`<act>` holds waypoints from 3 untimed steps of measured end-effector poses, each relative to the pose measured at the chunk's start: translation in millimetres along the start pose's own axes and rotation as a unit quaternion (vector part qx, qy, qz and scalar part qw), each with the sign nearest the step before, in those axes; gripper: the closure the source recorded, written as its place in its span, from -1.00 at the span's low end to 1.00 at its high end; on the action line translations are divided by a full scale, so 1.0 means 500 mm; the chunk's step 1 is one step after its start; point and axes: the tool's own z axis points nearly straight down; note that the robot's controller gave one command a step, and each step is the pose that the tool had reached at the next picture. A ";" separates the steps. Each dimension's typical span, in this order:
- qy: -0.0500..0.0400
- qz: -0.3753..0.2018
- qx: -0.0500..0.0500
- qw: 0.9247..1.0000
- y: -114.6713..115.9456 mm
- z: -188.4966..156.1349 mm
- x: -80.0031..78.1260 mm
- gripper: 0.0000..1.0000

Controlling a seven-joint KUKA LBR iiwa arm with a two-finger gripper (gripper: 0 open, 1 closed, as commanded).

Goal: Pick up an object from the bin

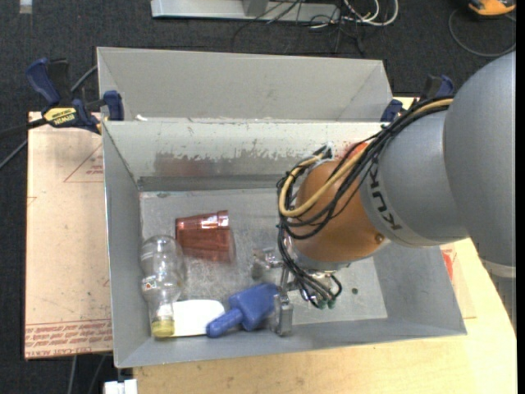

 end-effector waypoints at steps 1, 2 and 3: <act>-0.002 -0.047 0.000 0.999 0.041 0.005 -0.014 1.00; -0.002 -0.047 0.000 0.999 0.041 0.005 -0.014 1.00; -0.004 -0.028 0.000 1.000 0.063 -0.283 -0.009 1.00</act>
Offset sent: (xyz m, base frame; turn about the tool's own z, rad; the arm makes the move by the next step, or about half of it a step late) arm 0.0000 0.0000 0.0000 0.0000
